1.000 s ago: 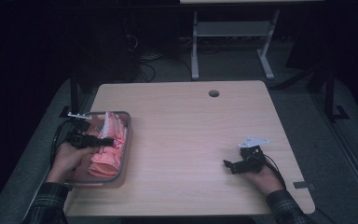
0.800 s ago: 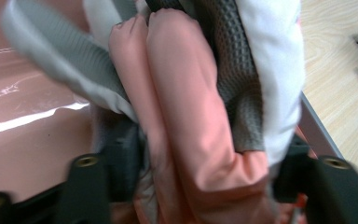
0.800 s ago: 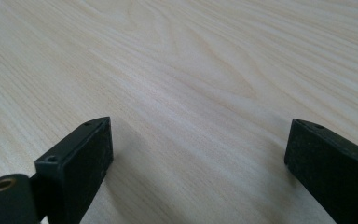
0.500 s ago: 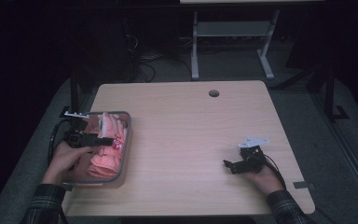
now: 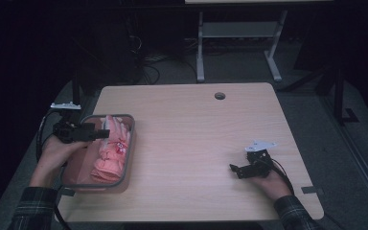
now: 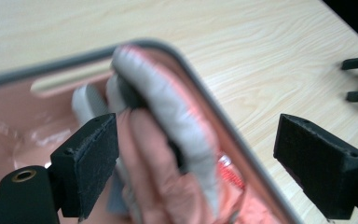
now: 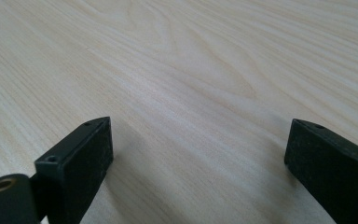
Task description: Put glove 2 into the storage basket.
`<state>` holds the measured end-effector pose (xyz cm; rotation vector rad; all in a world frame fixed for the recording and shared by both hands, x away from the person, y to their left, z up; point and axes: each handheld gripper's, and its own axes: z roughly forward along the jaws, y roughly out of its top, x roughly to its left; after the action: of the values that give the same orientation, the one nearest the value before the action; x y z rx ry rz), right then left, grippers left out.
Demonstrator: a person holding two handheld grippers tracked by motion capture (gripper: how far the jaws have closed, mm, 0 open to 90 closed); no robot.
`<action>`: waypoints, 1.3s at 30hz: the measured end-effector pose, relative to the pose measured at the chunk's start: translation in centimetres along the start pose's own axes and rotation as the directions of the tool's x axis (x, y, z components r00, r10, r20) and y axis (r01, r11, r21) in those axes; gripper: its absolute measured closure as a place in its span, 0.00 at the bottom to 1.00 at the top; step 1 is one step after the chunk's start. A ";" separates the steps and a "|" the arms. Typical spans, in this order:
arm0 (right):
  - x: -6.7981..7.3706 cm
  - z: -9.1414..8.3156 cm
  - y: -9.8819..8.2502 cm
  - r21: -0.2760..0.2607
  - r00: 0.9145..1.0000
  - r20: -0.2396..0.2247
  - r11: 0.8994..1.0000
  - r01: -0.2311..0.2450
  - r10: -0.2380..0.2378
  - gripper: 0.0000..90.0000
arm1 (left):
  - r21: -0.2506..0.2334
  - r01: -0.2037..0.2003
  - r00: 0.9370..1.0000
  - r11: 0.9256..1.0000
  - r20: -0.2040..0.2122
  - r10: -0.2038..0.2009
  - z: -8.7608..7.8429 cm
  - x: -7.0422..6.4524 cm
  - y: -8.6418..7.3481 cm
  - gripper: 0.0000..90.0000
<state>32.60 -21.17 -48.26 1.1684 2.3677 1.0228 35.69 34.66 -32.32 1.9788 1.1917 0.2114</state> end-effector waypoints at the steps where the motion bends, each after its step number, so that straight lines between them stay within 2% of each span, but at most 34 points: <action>1: 0.0 0.0 0.0 0.001 1.000 -0.001 1.000 -0.001 0.001 0.08 | -0.010 -0.005 1.000 1.000 0.005 0.006 -0.1 -0.4 0.3 0.15; 9: 0.1 0.0 0.0 0.001 1.000 0.001 1.000 -0.007 0.007 0.08 | -0.065 -0.081 0.996 0.995 0.043 0.084 0.6 -3.5 2.0 0.15; 13: 0.1 0.0 0.0 0.001 1.000 0.001 1.000 -0.006 0.006 0.08 | -0.096 -0.133 0.988 0.986 0.070 0.140 1.5 -5.5 2.5 0.15; 17: 0.0 0.0 0.0 0.001 1.000 0.001 1.000 -0.005 0.005 0.08 | -0.121 -0.162 0.981 0.979 0.087 0.173 2.6 -7.1 2.8 0.15; 20: 0.0 0.0 0.0 0.001 1.000 0.000 1.000 -0.006 0.006 0.08 | -0.124 -0.188 0.975 0.974 0.098 0.200 3.4 -8.4 2.8 0.15; 22: 0.1 -0.1 0.0 0.005 1.000 0.002 1.000 -0.011 0.011 0.08 | -0.122 -0.222 0.966 0.967 0.105 0.235 4.4 -9.6 2.8 0.15; 24: 0.1 -0.1 0.0 0.004 1.000 0.002 1.000 -0.011 0.011 0.08 | -0.113 -0.240 0.961 0.964 0.111 0.253 5.1 -10.4 2.6 0.15; 29: 0.1 -0.1 0.0 0.004 1.000 0.002 1.000 -0.010 0.010 0.08 | -0.092 -0.262 0.953 0.961 0.133 0.272 7.6 -12.2 1.7 0.15; 31: 0.1 -0.1 0.0 0.004 1.000 0.002 1.000 -0.011 0.011 0.08 | -0.077 -0.279 0.948 0.957 0.140 0.288 8.6 -12.8 1.3 0.15; 39: 0.1 -0.1 0.0 0.005 1.000 0.001 1.000 -0.010 0.010 0.08 | -0.049 -0.292 0.941 0.955 0.165 0.296 11.4 -14.4 -0.1 0.15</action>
<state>32.48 -21.16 -48.22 1.1828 2.3672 1.0203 33.58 16.92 -36.49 2.1026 0.7780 0.2008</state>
